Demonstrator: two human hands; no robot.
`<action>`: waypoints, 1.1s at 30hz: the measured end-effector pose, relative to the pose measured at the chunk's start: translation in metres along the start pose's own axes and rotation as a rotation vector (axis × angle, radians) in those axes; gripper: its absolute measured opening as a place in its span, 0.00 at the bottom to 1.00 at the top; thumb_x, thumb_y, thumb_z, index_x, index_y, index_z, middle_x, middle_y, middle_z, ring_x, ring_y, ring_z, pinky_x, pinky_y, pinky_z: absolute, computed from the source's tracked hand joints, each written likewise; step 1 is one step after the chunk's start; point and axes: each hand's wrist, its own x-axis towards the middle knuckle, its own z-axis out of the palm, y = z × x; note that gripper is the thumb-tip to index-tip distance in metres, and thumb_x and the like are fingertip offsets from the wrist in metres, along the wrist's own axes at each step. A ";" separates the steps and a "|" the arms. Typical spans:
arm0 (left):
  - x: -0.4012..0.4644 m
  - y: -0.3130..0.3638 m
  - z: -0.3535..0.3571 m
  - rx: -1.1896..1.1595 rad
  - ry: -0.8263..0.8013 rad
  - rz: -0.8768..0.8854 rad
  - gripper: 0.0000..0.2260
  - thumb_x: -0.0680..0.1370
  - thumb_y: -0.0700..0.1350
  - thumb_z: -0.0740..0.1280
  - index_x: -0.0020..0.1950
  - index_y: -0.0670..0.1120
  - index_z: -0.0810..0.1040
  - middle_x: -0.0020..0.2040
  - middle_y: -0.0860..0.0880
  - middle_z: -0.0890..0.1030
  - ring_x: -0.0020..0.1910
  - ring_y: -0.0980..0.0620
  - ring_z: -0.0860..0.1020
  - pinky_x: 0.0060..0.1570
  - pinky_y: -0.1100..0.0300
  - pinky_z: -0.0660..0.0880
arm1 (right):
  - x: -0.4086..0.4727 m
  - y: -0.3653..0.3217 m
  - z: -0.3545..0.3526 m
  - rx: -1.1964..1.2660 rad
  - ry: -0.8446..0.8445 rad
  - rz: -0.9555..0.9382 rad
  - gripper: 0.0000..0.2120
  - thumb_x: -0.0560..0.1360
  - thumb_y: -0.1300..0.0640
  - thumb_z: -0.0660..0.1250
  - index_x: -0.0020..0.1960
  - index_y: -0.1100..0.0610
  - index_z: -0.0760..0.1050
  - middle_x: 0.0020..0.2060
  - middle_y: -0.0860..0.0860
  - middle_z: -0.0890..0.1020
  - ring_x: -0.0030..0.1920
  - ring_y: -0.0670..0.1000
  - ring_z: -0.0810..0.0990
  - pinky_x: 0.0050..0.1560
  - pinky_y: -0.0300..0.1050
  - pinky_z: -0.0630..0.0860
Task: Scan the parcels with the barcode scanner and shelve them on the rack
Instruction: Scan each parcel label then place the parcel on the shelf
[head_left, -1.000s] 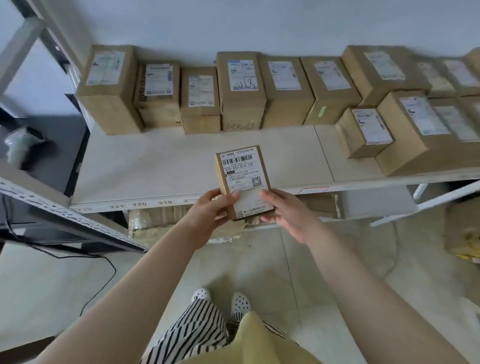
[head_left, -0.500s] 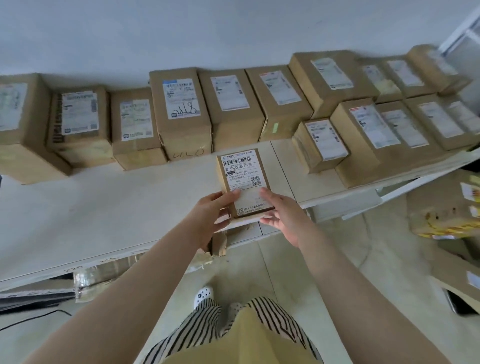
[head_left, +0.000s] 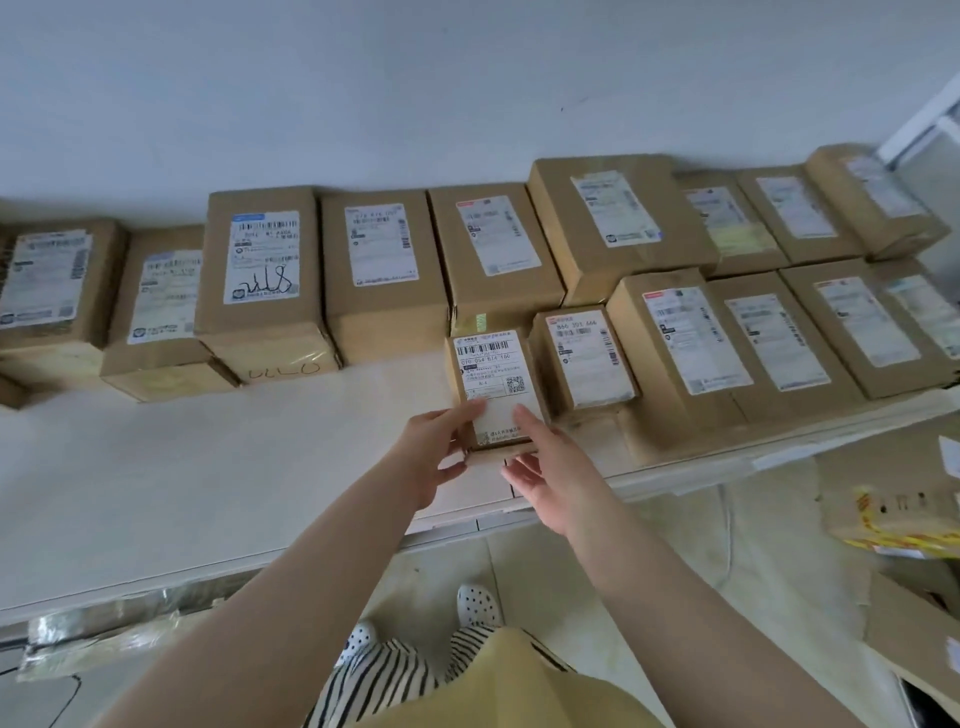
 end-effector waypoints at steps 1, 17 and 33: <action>0.004 0.002 0.008 0.003 0.012 0.001 0.17 0.77 0.50 0.73 0.61 0.42 0.80 0.50 0.47 0.84 0.52 0.50 0.80 0.56 0.51 0.76 | 0.003 -0.006 -0.003 0.079 -0.011 0.021 0.20 0.74 0.55 0.75 0.61 0.60 0.73 0.57 0.60 0.80 0.59 0.57 0.78 0.67 0.56 0.75; 0.024 0.018 0.050 0.051 0.233 0.118 0.10 0.79 0.47 0.71 0.57 0.43 0.82 0.47 0.48 0.84 0.43 0.53 0.80 0.46 0.59 0.78 | 0.039 -0.038 -0.009 0.154 -0.024 0.074 0.19 0.74 0.62 0.74 0.63 0.61 0.73 0.55 0.62 0.82 0.57 0.61 0.81 0.58 0.60 0.80; 0.024 0.007 0.046 0.166 0.231 0.169 0.44 0.63 0.73 0.70 0.72 0.46 0.74 0.60 0.47 0.83 0.60 0.46 0.81 0.65 0.47 0.76 | 0.040 -0.032 -0.002 0.114 -0.004 0.043 0.27 0.72 0.49 0.77 0.65 0.59 0.73 0.55 0.59 0.82 0.55 0.58 0.81 0.60 0.59 0.79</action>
